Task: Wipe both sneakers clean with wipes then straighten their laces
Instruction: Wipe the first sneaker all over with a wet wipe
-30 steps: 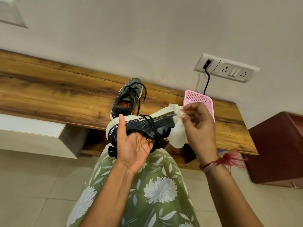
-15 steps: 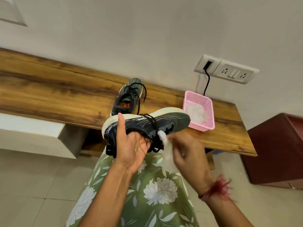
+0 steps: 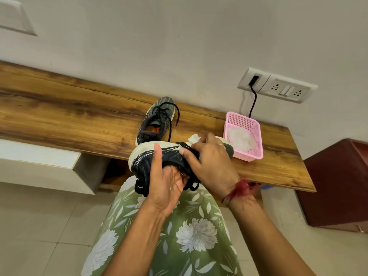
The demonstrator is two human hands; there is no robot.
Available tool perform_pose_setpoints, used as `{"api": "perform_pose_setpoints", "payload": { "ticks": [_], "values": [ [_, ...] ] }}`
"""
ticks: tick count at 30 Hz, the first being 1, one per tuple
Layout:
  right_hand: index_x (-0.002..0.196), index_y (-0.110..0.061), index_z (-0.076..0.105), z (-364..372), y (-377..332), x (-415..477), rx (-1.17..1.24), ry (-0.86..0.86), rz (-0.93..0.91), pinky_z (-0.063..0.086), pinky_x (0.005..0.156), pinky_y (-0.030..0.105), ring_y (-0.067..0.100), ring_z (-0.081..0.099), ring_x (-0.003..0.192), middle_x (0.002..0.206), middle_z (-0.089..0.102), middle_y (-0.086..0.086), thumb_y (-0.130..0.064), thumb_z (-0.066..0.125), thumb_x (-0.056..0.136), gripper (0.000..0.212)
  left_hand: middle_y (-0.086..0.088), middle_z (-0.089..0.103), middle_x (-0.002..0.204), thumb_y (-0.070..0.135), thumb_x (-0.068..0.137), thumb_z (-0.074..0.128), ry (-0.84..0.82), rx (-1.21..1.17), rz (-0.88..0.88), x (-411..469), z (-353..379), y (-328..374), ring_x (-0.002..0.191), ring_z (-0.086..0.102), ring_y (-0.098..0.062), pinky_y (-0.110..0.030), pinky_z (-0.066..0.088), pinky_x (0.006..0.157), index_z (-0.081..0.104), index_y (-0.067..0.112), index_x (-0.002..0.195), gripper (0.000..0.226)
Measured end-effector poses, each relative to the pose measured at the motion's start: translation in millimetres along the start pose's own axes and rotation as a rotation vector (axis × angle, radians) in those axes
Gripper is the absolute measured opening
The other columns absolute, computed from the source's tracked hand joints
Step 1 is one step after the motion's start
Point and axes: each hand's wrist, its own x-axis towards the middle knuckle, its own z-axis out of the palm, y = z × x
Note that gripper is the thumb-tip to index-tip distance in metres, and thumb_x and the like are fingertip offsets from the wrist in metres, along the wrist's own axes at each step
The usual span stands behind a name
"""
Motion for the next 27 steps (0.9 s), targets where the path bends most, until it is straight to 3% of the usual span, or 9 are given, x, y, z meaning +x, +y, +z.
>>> {"api": "perform_pose_setpoints", "payload": {
  "ticks": [4,7,10,12,15,19,21,24,27],
  "values": [
    [0.106,-0.015,0.067,5.8,1.3,-1.2,0.031,0.081,0.046,0.034,0.089,0.029,0.02,0.045,0.104,0.102,0.042,-0.001,-0.033,0.051,0.093,0.027,-0.012,0.066,0.122,0.072,0.075,0.028,-0.004,-0.015,-0.017,-1.2,-1.2,0.2,0.117,0.06,-0.018,-0.032,0.04,0.103,0.055,0.005,0.126,0.089],
    [0.097,-0.015,0.07,6.2,3.2,-3.2,0.105,0.153,0.031,0.032,0.081,0.023,0.016,0.045,0.099,0.095,0.04,-0.006,-0.025,0.058,0.09,0.017,-0.012,0.066,0.122,0.072,0.075,0.028,-0.006,-0.017,-0.026,-1.7,0.6,-1.1,0.117,0.06,-0.018,-0.032,0.04,0.103,0.055,0.004,0.126,0.089],
    [0.088,-0.014,0.066,7.0,9.4,-8.4,0.243,0.258,0.024,0.038,0.085,0.027,0.013,0.047,0.095,0.096,0.046,-0.003,-0.019,0.061,0.088,0.008,-0.015,0.065,0.122,0.074,0.076,0.029,0.021,-0.034,-0.025,-0.3,-1.5,-1.7,0.115,0.061,-0.021,-0.033,0.041,0.101,0.056,0.001,0.126,0.093],
    [0.08,-0.02,0.063,5.3,15.9,-12.0,0.562,0.267,0.102,0.042,0.088,0.033,0.013,0.052,0.091,0.095,0.054,0.005,-0.022,0.063,0.085,0.006,-0.018,0.065,0.122,0.076,0.075,0.031,0.058,-0.062,-0.016,0.6,-4.5,0.0,0.114,0.061,-0.024,-0.035,0.042,0.1,0.056,-0.002,0.126,0.096],
    [0.071,-0.019,0.065,-2.2,24.9,-20.2,1.272,0.189,0.279,0.045,0.086,0.046,0.027,0.058,0.085,0.084,0.061,0.013,-0.028,0.066,0.07,0.01,-0.023,0.062,0.123,0.076,0.074,0.035,0.103,-0.115,0.023,1.8,-10.6,3.2,0.12,0.057,-0.031,-0.041,0.038,0.108,0.054,-0.005,0.128,0.099],
    [0.077,-0.012,0.067,-24.4,44.8,-30.1,1.854,0.144,0.321,0.051,0.077,0.033,0.02,0.063,0.081,0.081,0.067,0.005,-0.015,0.071,0.065,0.013,-0.021,0.063,0.123,0.074,0.074,0.037,0.163,-0.155,0.069,3.5,-15.2,8.6,0.12,0.058,-0.029,-0.043,0.035,0.111,0.054,-0.002,0.128,0.095],
    [0.075,-0.013,0.066,-41.5,57.6,-32.9,1.916,0.262,0.344,0.056,0.074,0.027,0.015,0.066,0.079,0.078,0.069,0.001,-0.015,0.064,0.073,0.004,-0.02,0.063,0.123,0.074,0.075,0.038,0.171,-0.187,0.1,3.4,-15.5,11.5,0.119,0.059,-0.028,-0.043,0.036,0.111,0.055,0.0,0.128,0.093],
    [0.072,-0.015,0.064,-66.6,93.6,-40.7,1.889,0.436,0.372,0.054,0.063,0.02,0.007,0.065,0.073,0.072,0.066,-0.005,-0.021,0.054,0.084,0.016,-0.02,0.062,0.126,0.073,0.075,0.041,0.166,-0.228,0.132,2.9,-16.1,14.7,0.12,0.058,-0.029,-0.042,0.037,0.108,0.055,0.001,0.129,0.091],
    [0.079,-0.017,0.064,-82.2,138.0,-51.5,1.801,0.587,0.508,0.05,0.089,0.029,0.01,0.064,0.086,0.08,0.066,-0.004,-0.04,0.061,0.08,0.023,-0.019,0.062,0.125,0.073,0.075,0.04,0.182,-0.222,0.138,2.6,-17.0,15.7,0.119,0.058,-0.028,-0.041,0.039,0.106,0.055,0.003,0.129,0.09]
  ]
}}
